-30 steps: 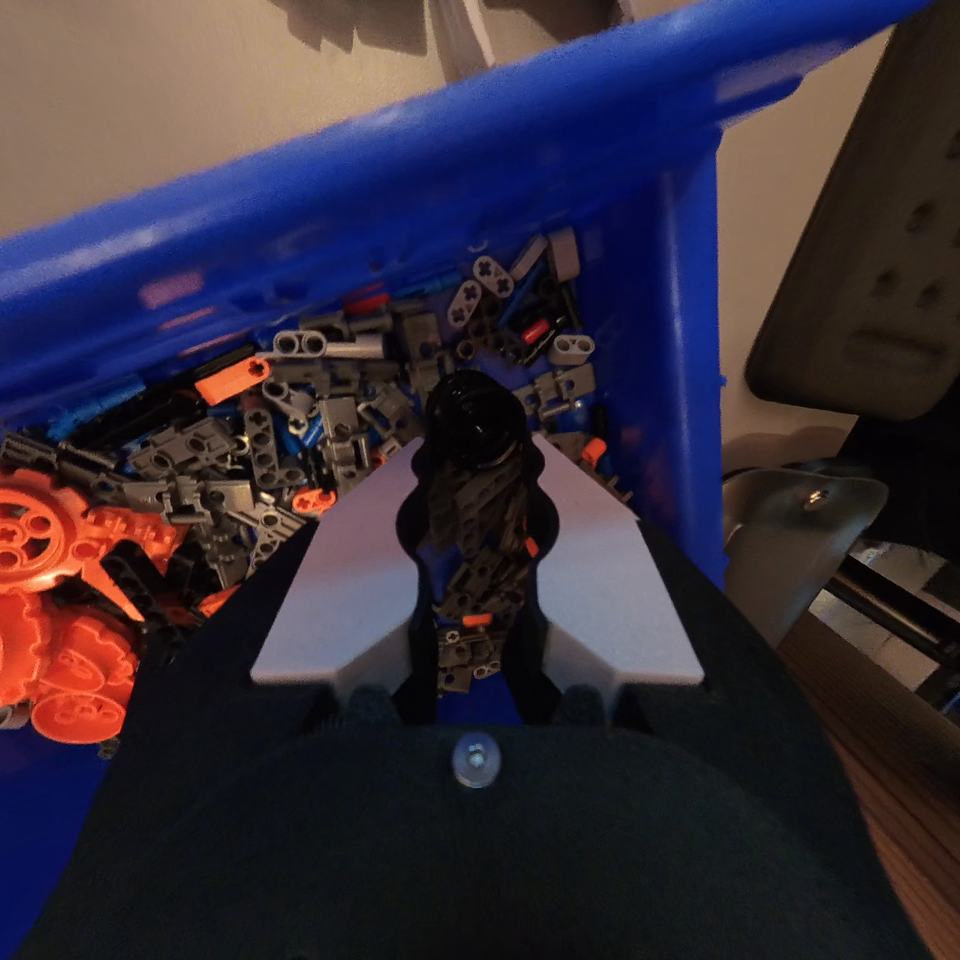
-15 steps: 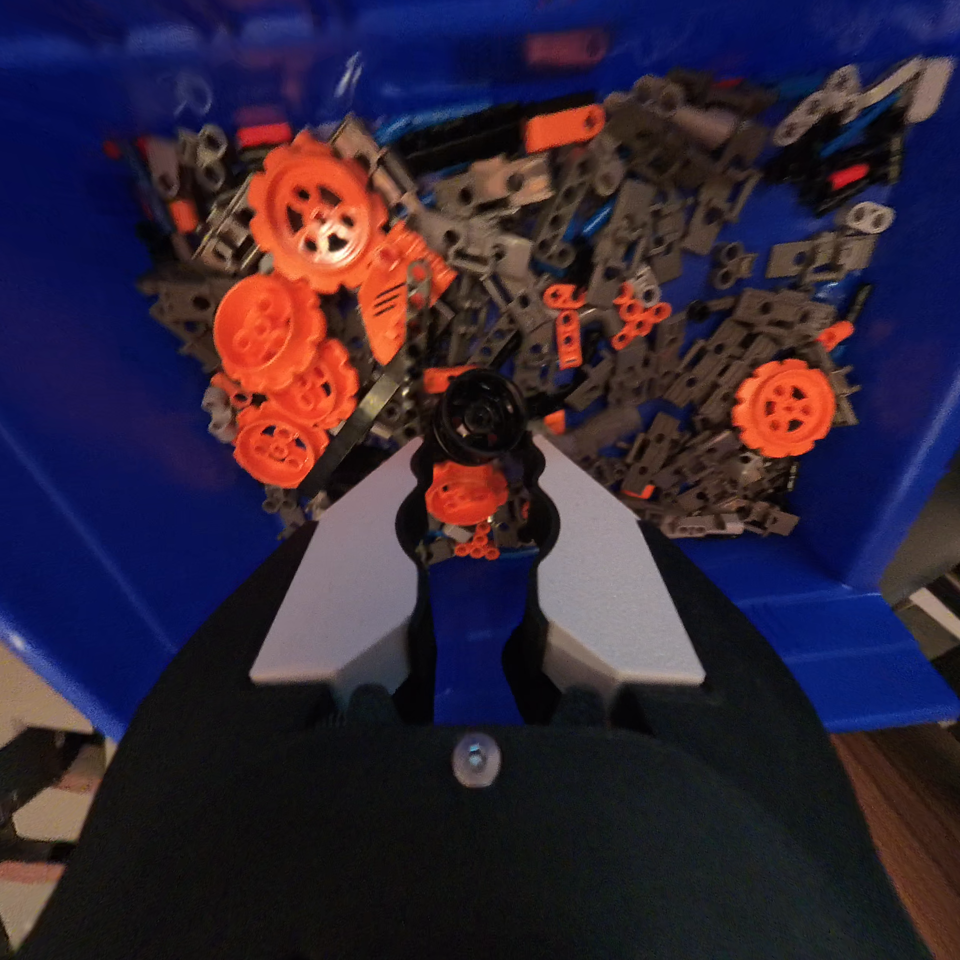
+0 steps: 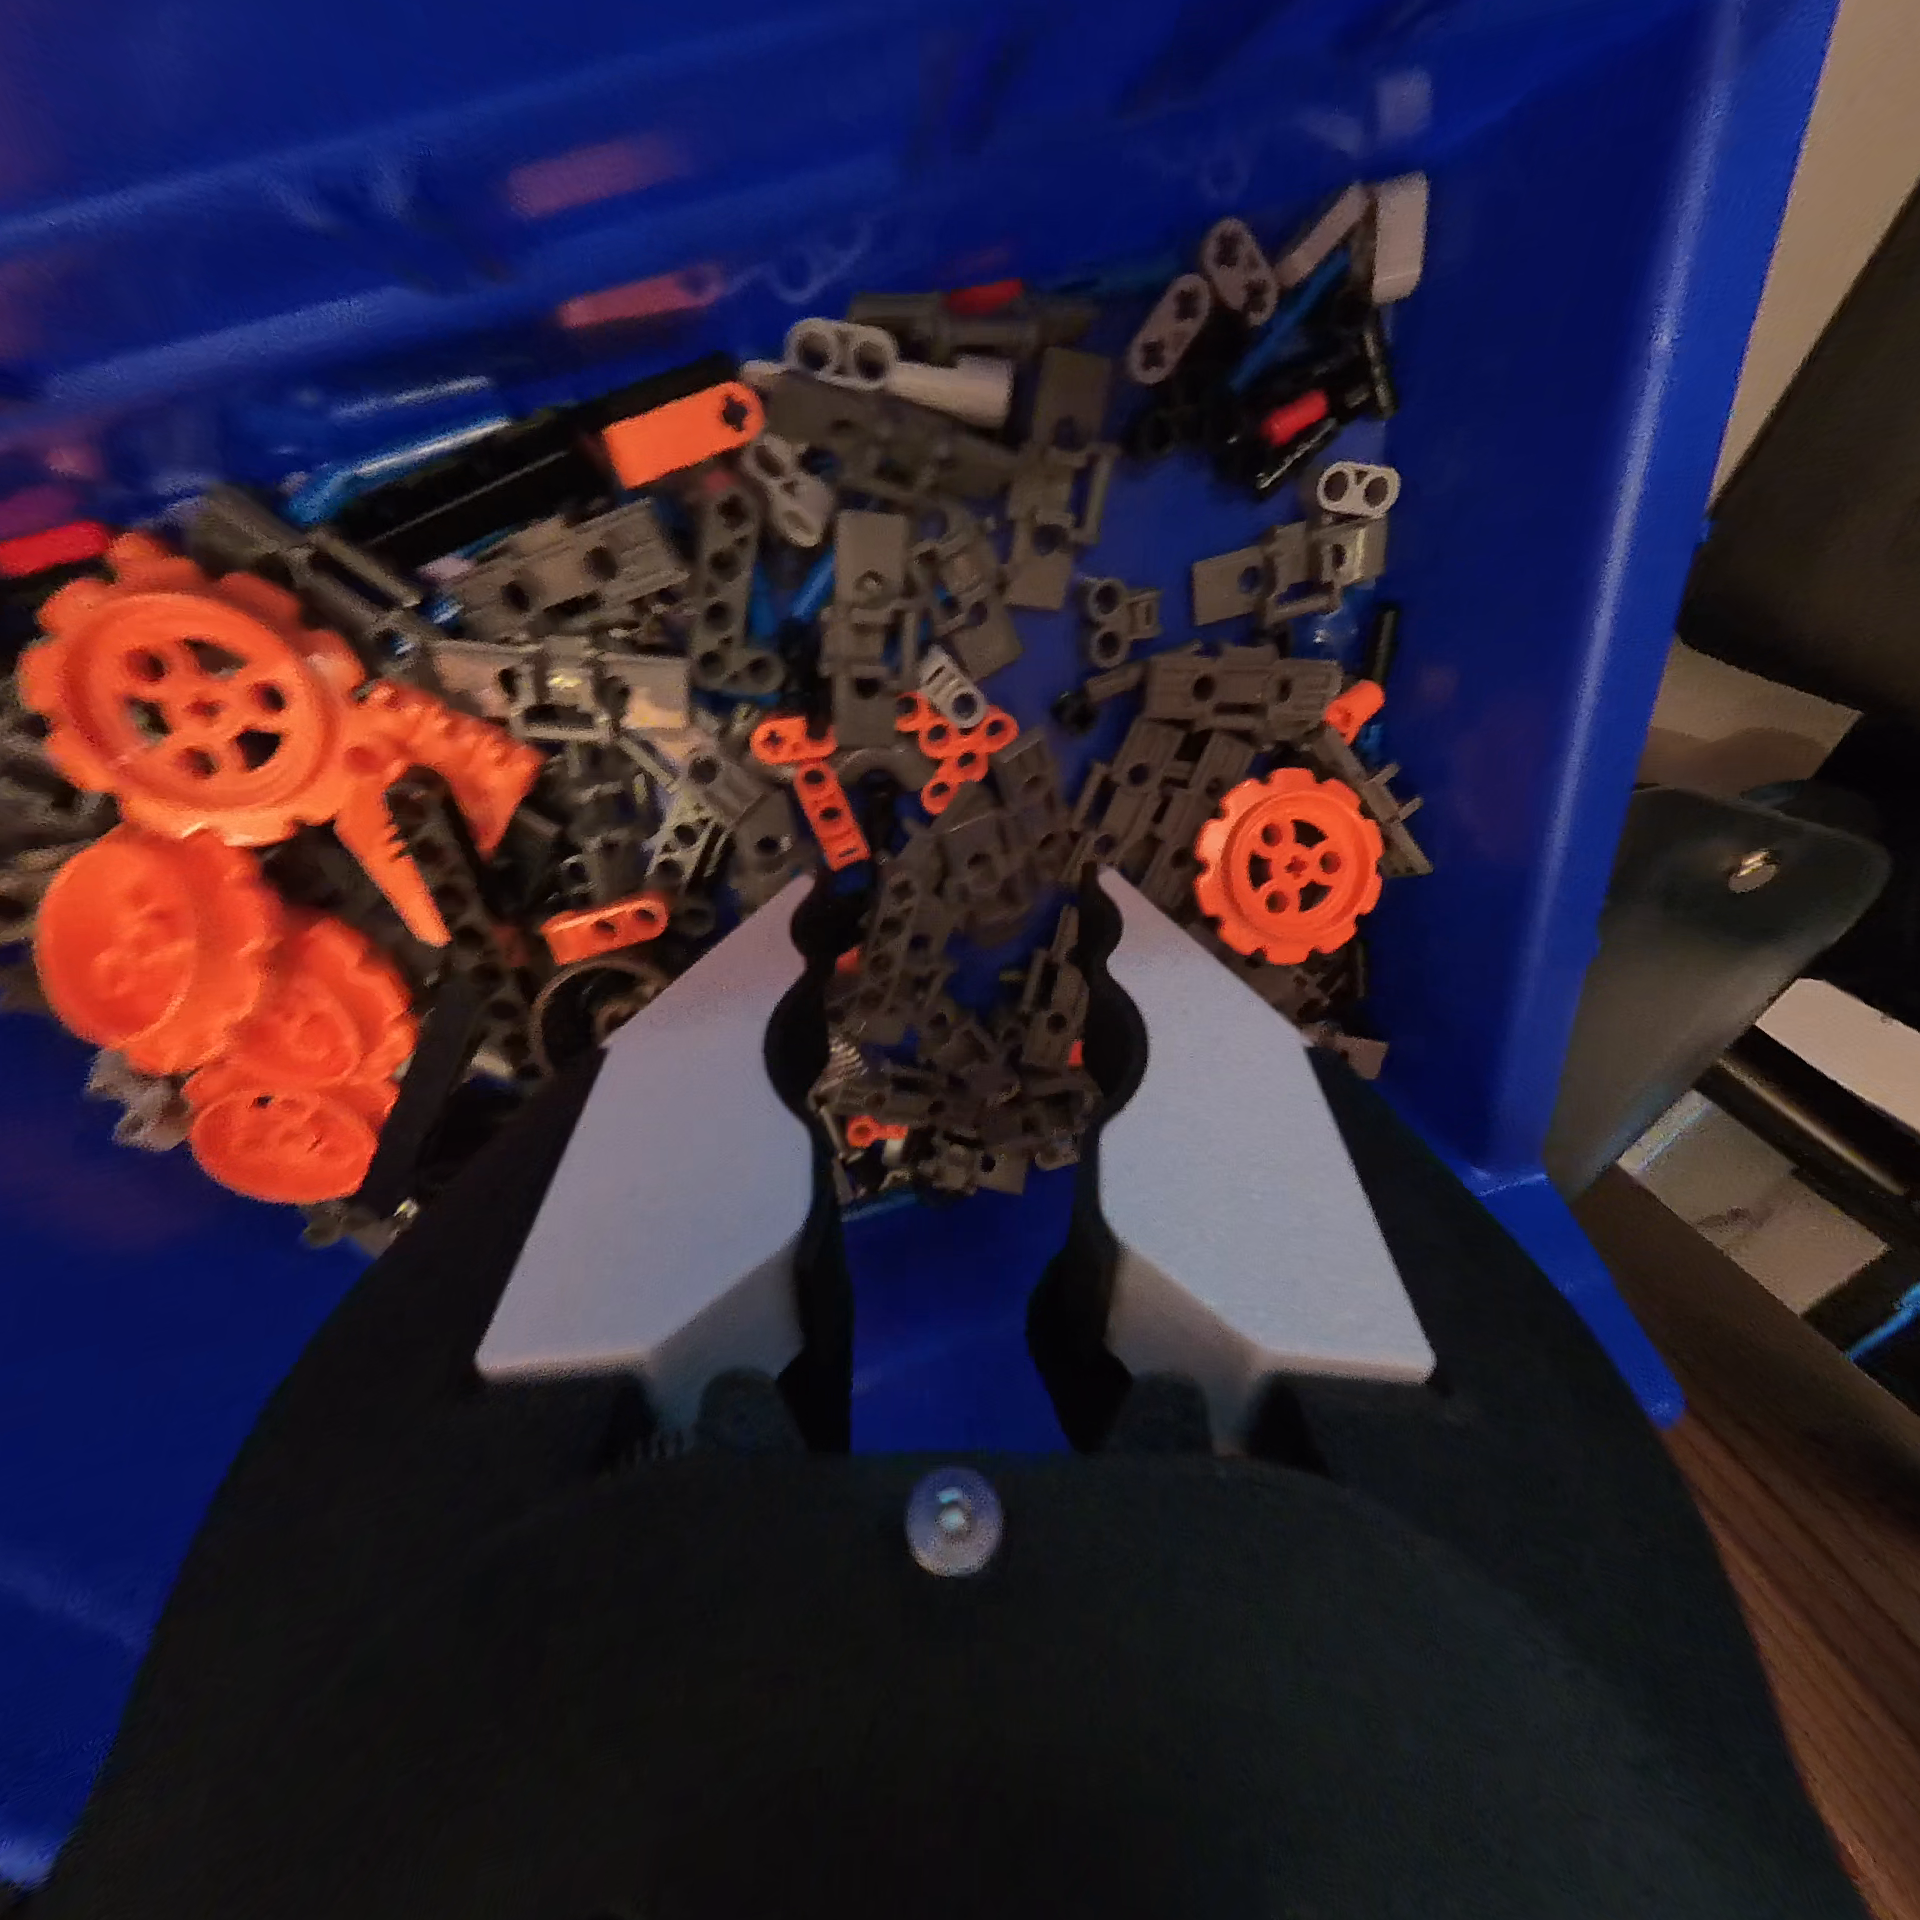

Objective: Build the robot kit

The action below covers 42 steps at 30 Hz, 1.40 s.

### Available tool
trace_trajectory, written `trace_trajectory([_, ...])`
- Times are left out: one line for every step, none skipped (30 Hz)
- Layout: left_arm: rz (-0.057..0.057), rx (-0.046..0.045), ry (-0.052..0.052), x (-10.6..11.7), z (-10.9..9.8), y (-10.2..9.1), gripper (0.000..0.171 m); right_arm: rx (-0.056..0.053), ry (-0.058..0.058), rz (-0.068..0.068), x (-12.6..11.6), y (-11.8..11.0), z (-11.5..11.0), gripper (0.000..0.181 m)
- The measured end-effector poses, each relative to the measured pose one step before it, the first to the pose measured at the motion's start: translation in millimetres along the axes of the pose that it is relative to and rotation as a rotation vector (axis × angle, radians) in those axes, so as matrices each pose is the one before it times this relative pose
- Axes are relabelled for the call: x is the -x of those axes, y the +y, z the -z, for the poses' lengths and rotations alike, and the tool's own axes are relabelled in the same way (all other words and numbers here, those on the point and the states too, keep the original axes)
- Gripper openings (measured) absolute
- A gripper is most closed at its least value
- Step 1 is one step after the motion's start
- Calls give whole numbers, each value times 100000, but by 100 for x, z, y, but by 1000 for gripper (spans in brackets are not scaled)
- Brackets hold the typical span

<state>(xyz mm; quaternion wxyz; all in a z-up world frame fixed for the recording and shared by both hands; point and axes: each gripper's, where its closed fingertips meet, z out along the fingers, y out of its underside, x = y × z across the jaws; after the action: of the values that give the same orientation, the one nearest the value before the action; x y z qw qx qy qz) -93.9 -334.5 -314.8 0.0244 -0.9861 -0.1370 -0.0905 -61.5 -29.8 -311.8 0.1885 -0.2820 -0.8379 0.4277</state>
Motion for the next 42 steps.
trace_trajectory([-670,1455,497,-225,-599,83,43,-110,60,-45,-19,-14,10,20])
trace_trajectory([-502,2562,-1032,12,-530,290,41,-115,-6,-115,-11,-10,16,20])
trace_trajectory([-849,1710,-1631,99,-316,208,37,-92,-42,-61,4,-8,0,20])
trace_trajectory([-285,824,-520,-46,-258,92,35,-24,-7,40,5,-8,10,20])
trace_trajectory([93,-244,-34,-82,-203,-24,31,39,-2,54,4,9,-9,20])
trace_trajectory([429,-1216,763,-164,-39,-123,27,-25,0,18,6,0,4,20])
trace_trajectory([524,500,546,-58,-8,170,25,-131,10,-48,-4,-22,20,20])
trace_trajectory([60,1738,-364,106,18,393,18,-120,-13,-91,-5,-16,9,20])
trace_trajectory([-297,-333,902,-96,146,65,20,-42,-16,-37,-2,-1,3,20])
trace_trajectory([409,-2946,2546,-283,299,-382,24,-15,14,59,8,-4,-2,20])
trace_trajectory([1528,-3871,1376,-19,381,-627,24,-13,24,75,-2,-7,10,20])
trace_trajectory([2047,-3708,1185,51,308,-683,24,-35,2,23,-2,-5,-2,20])
trace_trajectory([2299,-2445,-135,287,171,-495,20,-123,26,-20,-2,-18,9,20])
trace_trajectory([2008,-819,-1279,467,35,-226,19,-161,39,-32,-2,-23,23,20])
trace_trajectory([374,-290,88,144,-66,-98,18,-117,25,-25,-7,-12,15,20])
trace_trajectory([-485,-381,-131,62,-119,-75,17,-108,10,-2,-1,-24,15,20])
trace_trajectory([-349,272,-1638,242,-135,45,16,-152,38,-12,-10,-17,13,20])
trace_trajectory([163,-690,-4,15,-1,-92,16,-212,67,-57,-11,-26,26,20])
trace_trajectory([-114,-442,-1090,179,59,-29,15,-199,75,-82,-18,-28,21,20])
trace_trajectory([-873,-675,-2805,391,72,-71,16,-130,23,-40,-7,-23,20,20])
trace_trajectory([-1355,-1227,-2532,333,89,-140,16,-75,-11,17,-7,-14,6,20])
trace_trajectory([-1076,-1396,-1552,185,51,-131,15,-71,-18,19,9,-7,1,20])
trace_trajectory([140,-755,-631,137,24,-42,12,-91,-35,-20,7,-13,11,20])
trace_trajectory([13,-1089,-2435,417,51,-61,8,-91,-5,-18,-5,-17,5,20])
trace_trajectory([-259,-944,-105,68,25,-21,6,-24,14,10,-3,-3,-2,20])
trace_trajectory([746,95,1185,-82,-48,95,4,31,-20,11,2,4,2,20])
trace_trajectory([1205,145,-121,103,-112,38,5,6,-34,1,5,1,0,20])
trace_trajectory([799,-264,526,-65,-135,-49,5,-59,-22,13,2,-17,1,20])
trace_trajectory([148,636,-27,-32,-157,51,5,-40,-8,9,1,-6,-3,20])
trace_trajectory([-1452,-4,-1875,152,-59,-65,3,-2,6,-9,0,0,0,20])
trace_trajectory([-1799,-747,-1398,54,46,-192,4,-52,22,-3,-2,-8,14,20])
trace_trajectory([-474,-215,-522,35,33,-144,4,-82,12,-21,-7,-15,6,20])
trace_trajectory([-251,1096,-1492,242,-34,71,6,-28,-17,-41,-1,1,4,20])
trace_trajectory([-1154,1297,-1805,260,-95,149,7,-2,-19,9,-6,-3,-6,20])
trace_trajectory([-1364,-1092,-1241,163,-17,-161,7,-15,15,34,9,-12,4,20])
trace_trajectory([-634,-506,2,24,-30,-34,7,-66,32,-24,-16,-8,13,20])
trace_trajectory([-640,811,-5,86,8,183,7,-142,58,-88,-15,-19,8,20])
trace_trajectory([-1192,508,-244,58,27,152,8,-125,50,-100,-14,-25,14,20])
trace_trajectory([-1056,-504,37,-49,-8,-11,8,-28,-29,-43,-7,-2,-1,20])
trace_trajectory([-185,-634,1000,-197,-47,-38,6,3,-41,47,9,-4,-6,20])
trace_trajectory([-398,-585,1492,-288,-37,-54,4,-31,17,41,2,-10,9,20])
trace_trajectory([-560,-121,81,-67,4,16,4,-80,38,-68,-14,-10,12,20])
